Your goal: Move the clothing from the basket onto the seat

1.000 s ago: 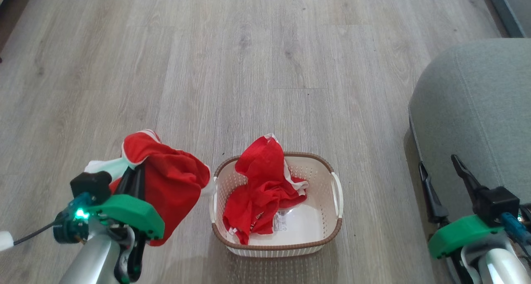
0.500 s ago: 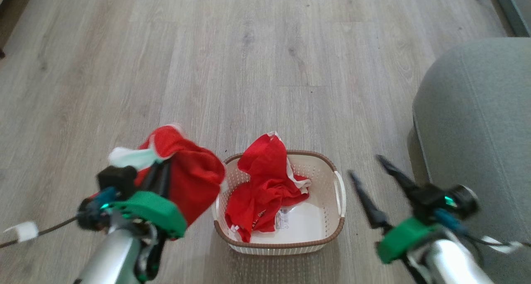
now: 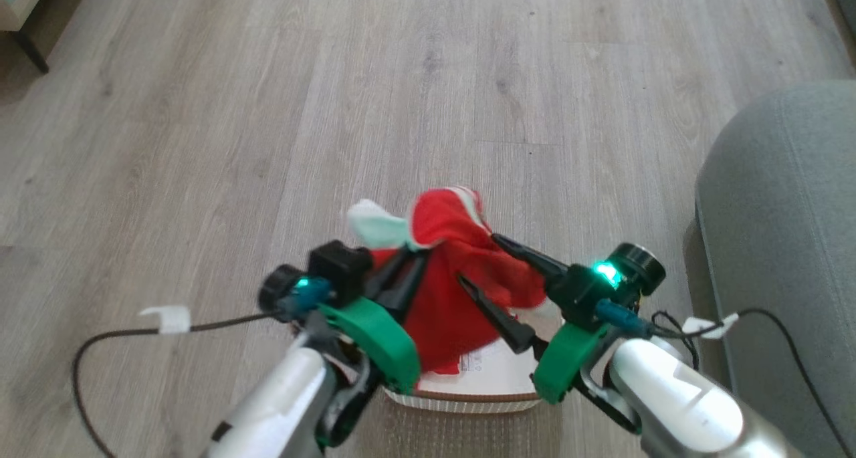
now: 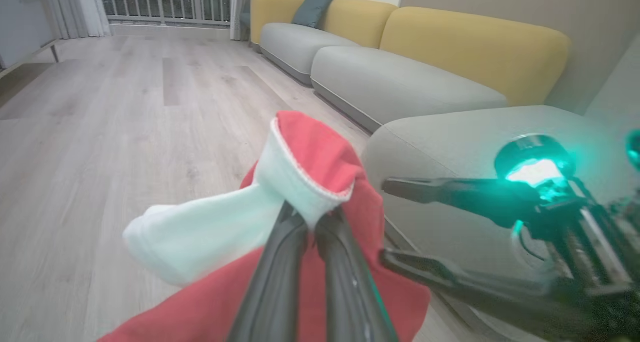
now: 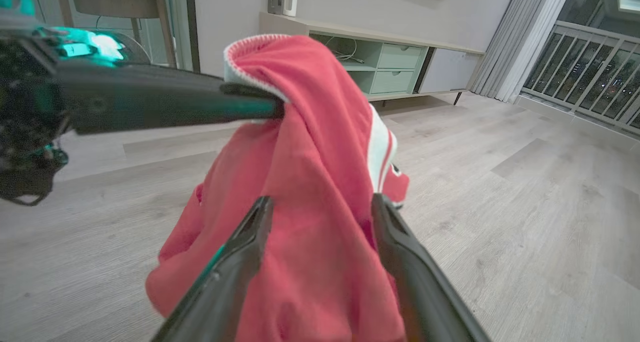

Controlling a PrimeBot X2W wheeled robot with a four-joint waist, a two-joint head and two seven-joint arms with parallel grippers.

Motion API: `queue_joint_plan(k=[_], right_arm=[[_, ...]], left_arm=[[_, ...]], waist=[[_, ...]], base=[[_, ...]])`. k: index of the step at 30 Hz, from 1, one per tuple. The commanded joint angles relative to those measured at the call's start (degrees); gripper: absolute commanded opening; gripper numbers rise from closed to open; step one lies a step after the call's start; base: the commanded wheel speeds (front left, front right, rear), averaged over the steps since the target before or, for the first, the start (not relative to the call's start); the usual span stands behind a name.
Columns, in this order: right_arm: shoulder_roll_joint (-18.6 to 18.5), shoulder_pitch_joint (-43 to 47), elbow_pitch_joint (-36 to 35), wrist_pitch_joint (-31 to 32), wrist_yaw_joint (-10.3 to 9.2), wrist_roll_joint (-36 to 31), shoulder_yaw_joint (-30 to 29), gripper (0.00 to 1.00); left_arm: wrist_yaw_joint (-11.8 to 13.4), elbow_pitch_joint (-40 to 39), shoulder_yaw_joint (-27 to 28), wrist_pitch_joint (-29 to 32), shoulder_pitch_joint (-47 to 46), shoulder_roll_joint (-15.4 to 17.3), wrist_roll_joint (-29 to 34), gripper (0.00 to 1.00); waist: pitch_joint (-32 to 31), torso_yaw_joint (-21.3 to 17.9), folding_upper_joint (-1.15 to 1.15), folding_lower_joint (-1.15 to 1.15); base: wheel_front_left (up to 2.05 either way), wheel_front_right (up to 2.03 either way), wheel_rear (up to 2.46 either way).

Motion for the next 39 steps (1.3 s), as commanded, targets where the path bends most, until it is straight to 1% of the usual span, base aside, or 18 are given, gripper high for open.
queue_joint_plan(k=[1,4,7,8,9,12,17,18,19,20,21,24,27,35,39], right_arm=[[-0.22,-2.91,-0.76,-0.37,-0.02,0.75,0.87,1.0],[-0.43,-4.24,1.34,-0.37,-0.02,1.47,2.24,1.0],[-0.04,-4.83,3.73,-0.37,-0.02,3.04,2.9,1.0],[0.19,-4.88,4.18,-0.37,-0.02,3.98,3.15,0.43],[0.42,-4.8,4.3,-0.37,-0.02,5.31,3.66,0.0],[0.26,-5.24,3.92,-0.37,-0.02,7.49,4.48,0.0],[-0.45,-5.18,2.7,-0.37,-0.02,8.4,3.96,0.0],[-0.69,-5.12,2.47,-0.37,-0.02,8.43,3.65,0.0],[-0.93,-5.02,2.25,-0.37,-0.02,8.48,3.25,0.0],[-1.18,-4.9,2.04,-0.37,-0.02,8.55,2.89,0.0],[-1.48,-4.75,1.79,-0.37,-0.02,8.61,2.46,0.0],[-2.55,-4.17,0.92,-0.37,-0.02,8.76,1.09,0.0],[-3.87,-3.86,-0.18,-0.37,-0.02,8.57,-1.0,0.0],[-7.47,-1.46,-3.36,-0.37,-0.02,7.75,-7.65,0.0],[-8.77,0.09,-4.32,-0.37,-0.02,7.44,-10.66,0.0]], left_arm=[[-0.95,-3.25,0.63,0.37,-3.49,-0.54,0.26,0.0],[-2.24,-5.25,-1.74,1.44,-3.22,-1.45,-0.26,0.0],[-2.81,-7.15,-3.63,2.68,-2.59,-2.02,-0.92,0.0],[-2.98,-7.65,-4.06,3.08,-2.32,-2.13,-1.31,0.0],[-3.09,-8.0,-4.35,3.45,-2.08,-2.17,-1.64,0.0],[-2.92,-8.29,-4.2,3.87,-1.4,-1.72,-2.27,0.0],[-2.41,-7.68,-3.58,3.57,-0.99,-0.92,-2.45,0.0],[-2.2,-7.44,-3.34,3.27,-0.92,-0.72,-2.39,0.22],[-1.92,-7.14,-3.11,2.91,-0.9,-0.48,-2.17,0.47],[-1.77,-6.84,-2.93,2.5,-0.87,-0.3,-2.05,0.78],[-1.67,-6.5,-2.76,2.04,-0.83,-0.16,-1.96,1.0],[-1.16,-5.18,-2.31,0.33,-0.62,0.38,-1.31,1.0],[-0.58,-3.54,-2.35,-0.99,-0.52,1.02,-0.19,1.0],[-1.14,0.04,-3.15,-3.67,-0.57,-0.25,-0.26,1.0],[-1.38,1.08,-3.88,-4.16,-1.56,-0.8,0.23,1.0]], waist=[[-0.02,0.25,0.0,0.0],[-0.18,0.49,0.0,0.0],[-0.36,0.64,0.0,0.0],[-0.4,0.65,0.0,0.0],[-0.43,0.64,0.0,0.0],[-0.45,0.22,0.0,0.0],[-0.26,-0.56,0.0,0.0],[-0.2,-0.84,0.0,0.0],[-0.13,-1.13,0.0,0.0],[-0.04,-1.49,0.0,0.0],[0.04,-1.87,0.0,0.0],[0.41,-3.67,0.0,0.0],[1.32,-6.52,0.0,0.0],[3.78,-15.44,0.0,0.0],[5.02,-18.86,0.0,0.0]], base=[[0.0,0.0,0.0],[0.0,0.0,0.0],[0.0,0.0,0.0],[0.0,0.0,0.0],[0.0,0.0,0.0],[0.0,0.0,0.0],[0.0,0.0,0.0],[0.0,0.0,0.0],[0.0,0.0,0.0],[0.0,0.0,0.0],[0.0,0.0,0.0],[0.0,0.0,0.0],[0.0,0.0,0.0],[0.0,0.0,0.0],[0.0,0.0,0.0]])
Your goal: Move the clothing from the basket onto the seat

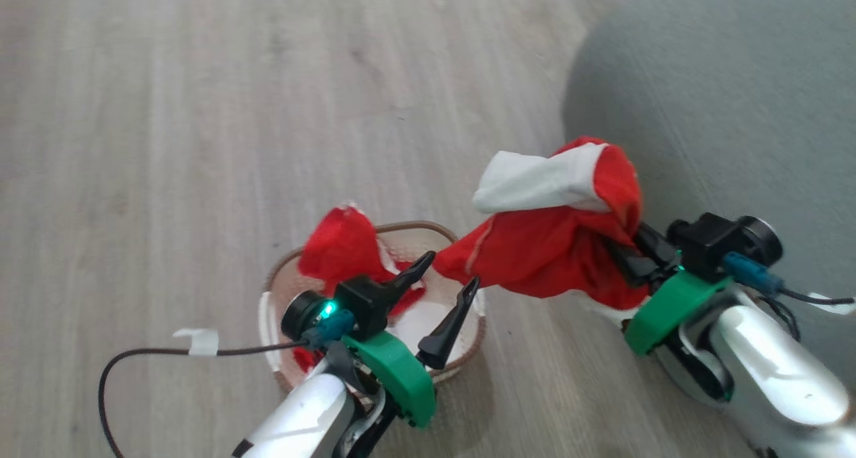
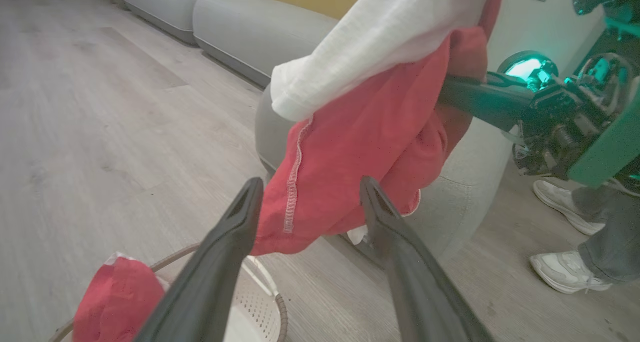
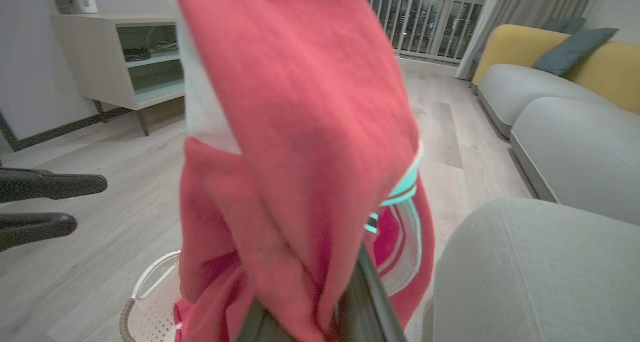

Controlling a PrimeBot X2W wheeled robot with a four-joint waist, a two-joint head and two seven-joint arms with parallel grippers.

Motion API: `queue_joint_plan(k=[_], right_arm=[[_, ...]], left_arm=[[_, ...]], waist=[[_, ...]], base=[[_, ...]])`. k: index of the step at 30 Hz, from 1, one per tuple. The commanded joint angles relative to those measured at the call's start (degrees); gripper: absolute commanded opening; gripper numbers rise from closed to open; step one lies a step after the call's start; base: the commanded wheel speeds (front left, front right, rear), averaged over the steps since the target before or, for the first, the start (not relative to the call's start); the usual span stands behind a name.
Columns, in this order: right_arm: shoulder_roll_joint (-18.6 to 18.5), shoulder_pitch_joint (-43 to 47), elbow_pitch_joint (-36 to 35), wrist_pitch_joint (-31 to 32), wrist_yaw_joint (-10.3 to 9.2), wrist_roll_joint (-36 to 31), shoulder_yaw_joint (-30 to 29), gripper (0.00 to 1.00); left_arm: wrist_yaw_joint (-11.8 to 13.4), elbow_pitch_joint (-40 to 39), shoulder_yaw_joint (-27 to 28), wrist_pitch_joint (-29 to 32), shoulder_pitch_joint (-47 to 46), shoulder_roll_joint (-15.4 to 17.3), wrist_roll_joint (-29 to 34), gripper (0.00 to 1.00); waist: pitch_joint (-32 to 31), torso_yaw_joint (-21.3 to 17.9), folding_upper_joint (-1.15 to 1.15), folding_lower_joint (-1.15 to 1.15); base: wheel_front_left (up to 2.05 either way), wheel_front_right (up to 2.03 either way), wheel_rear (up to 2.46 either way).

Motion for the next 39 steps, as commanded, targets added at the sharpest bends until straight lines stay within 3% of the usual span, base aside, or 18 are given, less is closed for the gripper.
queue_joint_plan(k=[1,12,23,31,39], right_arm=[[-0.97,-0.46,-2.22,-0.37,-0.02,-0.29,-0.55,0.0],[-0.63,0.58,-3.58,-0.37,-0.02,-1.29,-7.47,0.0],[-1.14,-15.04,0.86,-0.37,-0.02,0.8,-21.4,0.0],[-6.5,-35.74,13.74,-0.37,-0.02,2.67,-40.83,0.0],[-11.92,-49.63,26.63,-0.37,-0.02,-0.76,-51.94,0.0]], left_arm=[[-0.22,-1.46,1.6,-1.04,-2.96,-0.28,0.36,1.0],[-0.35,-0.52,0.29,-1.38,-5.27,-1.22,0.83,1.0],[1.87,-2.85,1.71,0.49,-13.14,0.55,4.21,1.0],[4.88,-5.68,4.6,0.56,-15.13,3.1,5.04,1.0],[7.02,-8.83,6.73,-1.15,-12.36,4.55,4.17,1.0]], waist=[[1.67,-2.87,0.0,0.0],[5.48,-5.81,0.0,0.0],[22.64,-4.77,0.0,0.0],[36.11,-1.25,0.0,0.0],[40.58,1.58,0.0,0.0]], base=[[0.0,0.0,0.0],[0.0,0.0,0.0],[0.0,0.0,0.0],[0.0,0.0,0.0],[0.0,0.0,0.0]])
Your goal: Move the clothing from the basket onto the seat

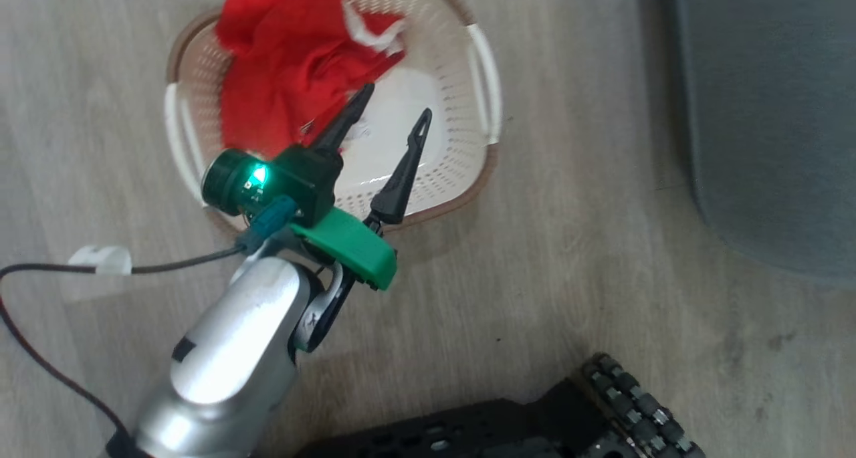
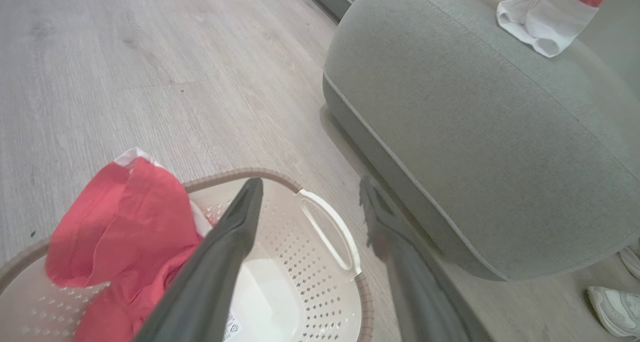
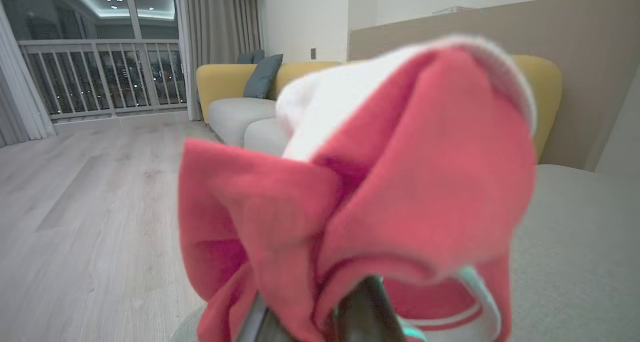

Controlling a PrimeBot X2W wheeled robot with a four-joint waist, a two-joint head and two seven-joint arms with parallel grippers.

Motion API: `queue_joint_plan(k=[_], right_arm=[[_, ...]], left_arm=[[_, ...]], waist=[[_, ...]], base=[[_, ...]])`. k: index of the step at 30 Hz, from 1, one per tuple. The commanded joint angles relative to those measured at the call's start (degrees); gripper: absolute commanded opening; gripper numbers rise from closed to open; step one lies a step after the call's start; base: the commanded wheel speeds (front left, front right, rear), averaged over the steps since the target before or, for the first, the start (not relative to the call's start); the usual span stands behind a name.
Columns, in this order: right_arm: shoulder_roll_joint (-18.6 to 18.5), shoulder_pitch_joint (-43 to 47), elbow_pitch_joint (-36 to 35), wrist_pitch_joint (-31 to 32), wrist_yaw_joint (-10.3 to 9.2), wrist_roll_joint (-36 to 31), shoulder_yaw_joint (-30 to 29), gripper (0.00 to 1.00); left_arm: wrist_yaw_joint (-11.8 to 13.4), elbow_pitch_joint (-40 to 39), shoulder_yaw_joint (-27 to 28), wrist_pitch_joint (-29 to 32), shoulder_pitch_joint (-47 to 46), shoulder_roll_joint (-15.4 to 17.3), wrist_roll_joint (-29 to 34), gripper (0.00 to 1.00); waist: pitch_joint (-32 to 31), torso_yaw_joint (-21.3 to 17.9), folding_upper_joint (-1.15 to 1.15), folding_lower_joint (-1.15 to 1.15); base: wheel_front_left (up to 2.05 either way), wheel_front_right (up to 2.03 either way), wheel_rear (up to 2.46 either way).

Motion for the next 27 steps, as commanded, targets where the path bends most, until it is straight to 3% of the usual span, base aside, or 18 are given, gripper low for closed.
queue_joint_plan(k=[1,6,15,16,17,18,19,23,27], right_arm=[[-3.13,-1.8,-1.45,-0.36,-0.02,-0.42,-1.61,0.0],[-3.94,-7.29,-0.21,-0.36,-0.02,-3.09,-6.57,0.0],[2.2,-2.0,5.22,-0.36,-0.02,-11.01,-17.54,0.0],[3.04,-1.38,5.57,-0.36,-0.02,-12.18,-17.68,0.27],[3.72,-0.79,6.06,-0.36,-0.02,-13.38,-17.64,0.48],[4.3,-0.42,6.26,-0.36,-0.02,-14.31,-17.77,0.91],[4.76,-0.07,6.29,-0.36,-0.02,-15.15,-18.01,1.0],[6.52,1.66,6.16,-0.36,-0.02,-18.63,-16.59,1.0],[7.82,4.99,7.09,-0.36,-0.02,-20.1,-10.33,1.0]], left_arm=[[0.42,-2.59,1.31,-0.73,1.61,0.74,-0.2,1.0],[2.13,-5.67,2.2,-0.63,2.32,1.79,0.23,1.0],[3.81,-8.73,2.53,0.8,3.49,3.75,0.83,1.0],[4.11,-9.09,2.9,1.0,3.66,4.25,0.82,1.0],[4.34,-9.35,3.21,1.18,3.85,4.69,0.77,1.0],[4.51,-9.57,3.45,1.38,4.03,5.02,0.67,1.0],[4.61,-9.83,3.56,1.57,4.08,5.27,0.65,1.0],[4.71,-10.35,3.72,2.12,3.96,5.53,0.23,1.0],[4.15,-8.84,3.87,1.88,4.19,5.0,-1.24,1.0]], waist=[[1.78,1.78,0.0,-0.03],[5.59,1.53,0.0,-0.03],[9.22,1.15,0.0,-0.03],[9.25,0.81,0.0,-0.03],[9.08,0.43,0.0,-0.03],[8.84,0.09,0.0,-0.03],[8.57,-0.32,0.0,-0.03],[6.39,-2.29,0.0,-0.03],[1.95,-3.31,0.0,-0.03]], base=[[0.0,0.0,0.0],[0.0,0.0,0.0],[0.0,0.0,0.0],[0.0,0.0,0.0],[0.0,0.0,0.0],[0.0,0.0,0.0],[0.0,0.0,0.0],[0.0,0.0,0.0],[0.0,0.0,0.0]])
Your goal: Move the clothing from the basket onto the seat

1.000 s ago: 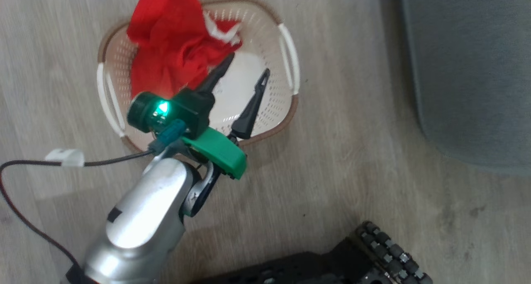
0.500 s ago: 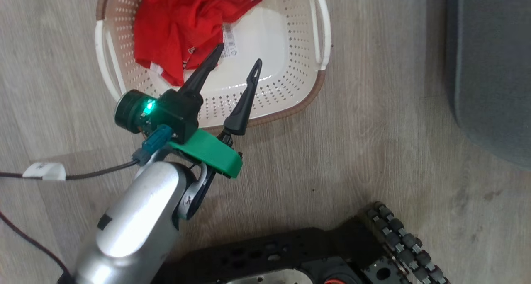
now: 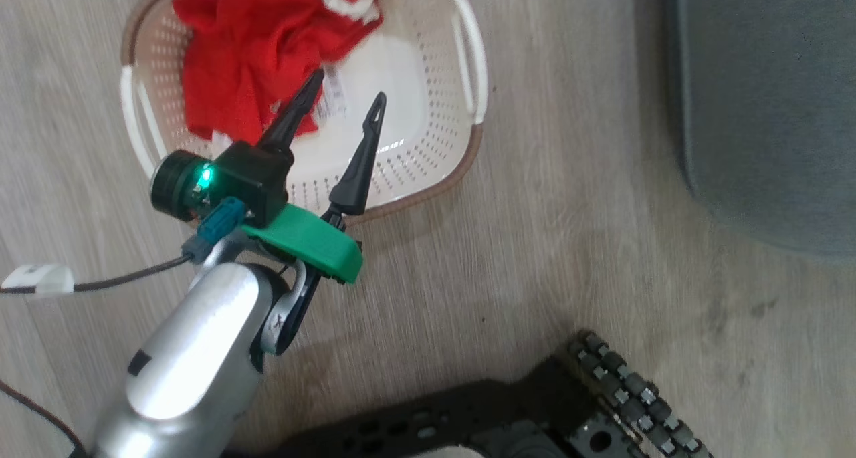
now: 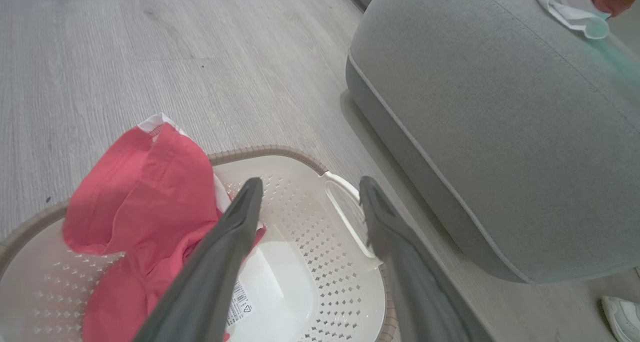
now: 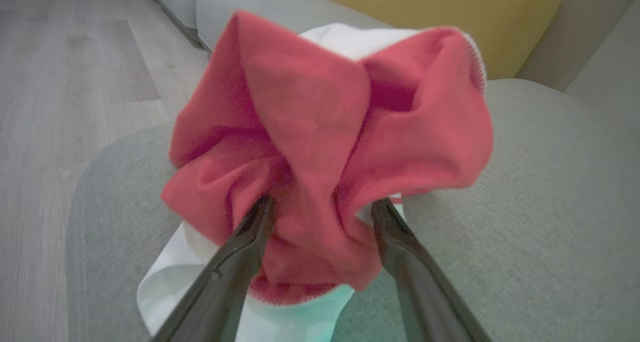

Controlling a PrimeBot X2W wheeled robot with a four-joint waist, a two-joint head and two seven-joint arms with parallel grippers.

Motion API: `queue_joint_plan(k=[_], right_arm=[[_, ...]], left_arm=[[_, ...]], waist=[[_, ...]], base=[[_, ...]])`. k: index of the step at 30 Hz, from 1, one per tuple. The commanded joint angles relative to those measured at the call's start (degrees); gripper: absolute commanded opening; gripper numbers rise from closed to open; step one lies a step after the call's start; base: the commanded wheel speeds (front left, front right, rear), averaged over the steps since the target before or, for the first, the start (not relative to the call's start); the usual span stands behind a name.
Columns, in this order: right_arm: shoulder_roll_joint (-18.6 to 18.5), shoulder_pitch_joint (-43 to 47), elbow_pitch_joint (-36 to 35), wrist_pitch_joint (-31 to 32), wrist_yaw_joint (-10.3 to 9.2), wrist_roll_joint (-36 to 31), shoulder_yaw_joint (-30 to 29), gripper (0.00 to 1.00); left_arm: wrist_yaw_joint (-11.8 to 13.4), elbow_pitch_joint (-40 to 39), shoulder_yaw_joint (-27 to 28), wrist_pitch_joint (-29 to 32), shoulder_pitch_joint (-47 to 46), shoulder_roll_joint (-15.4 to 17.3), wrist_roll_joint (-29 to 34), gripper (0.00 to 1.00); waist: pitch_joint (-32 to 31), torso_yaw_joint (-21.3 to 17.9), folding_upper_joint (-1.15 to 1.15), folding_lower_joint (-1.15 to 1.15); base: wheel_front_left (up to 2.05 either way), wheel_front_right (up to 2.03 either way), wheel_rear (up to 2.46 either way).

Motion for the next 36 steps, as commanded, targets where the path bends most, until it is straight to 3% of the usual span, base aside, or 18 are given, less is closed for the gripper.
queue_joint_plan(k=[1,6,13,22,29,36], right_arm=[[-0.91,2.47,-1.44,-0.12,-0.02,-0.04,1.73,1.0],[-0.8,11.77,-6.74,-0.12,-0.02,3.44,9.71,1.0],[1.59,31.48,-23.36,-0.12,-0.02,9.87,18.01,1.0],[10.26,54.66,-40.59,-0.12,-0.02,9.34,24.33,1.0],[16.42,62.54,-44.64,-0.12,-0.02,5.62,28.65,1.0],[19.16,65.72,-42.6,-0.12,-0.02,3.88,30.05,1.0]], left_arm=[[-0.29,-1.09,1.24,-0.3,1.8,0.41,-0.54,1.0],[-1.97,3.83,1.66,-3.18,2.6,-0.89,-2.53,1.0],[-3.81,12.58,5.9,-5.72,5.32,-3.5,-4.91,1.0],[-6.33,16.88,17.51,-5.83,13.12,-5.22,-1.1,1.0],[-8.49,17.99,25.51,-5.83,18.0,-6.88,2.63,1.0],[-10.46,19.12,31.28,-5.84,21.81,-9.48,5.49,1.0]], waist=[[-3.39,-1.07,0.0,0.0],[-11.95,-0.08,0.0,0.0],[-26.0,4.38,0.0,0.0],[-39.77,10.62,0.0,0.0],[-43.94,12.58,0.0,0.0],[-48.04,13.0,0.0,0.0]], base=[[0.0,0.0,0.0],[0.0,0.0,0.0],[0.0,0.0,0.0],[0.0,0.0,0.0],[0.0,0.0,0.0],[0.0,0.0,0.0]])
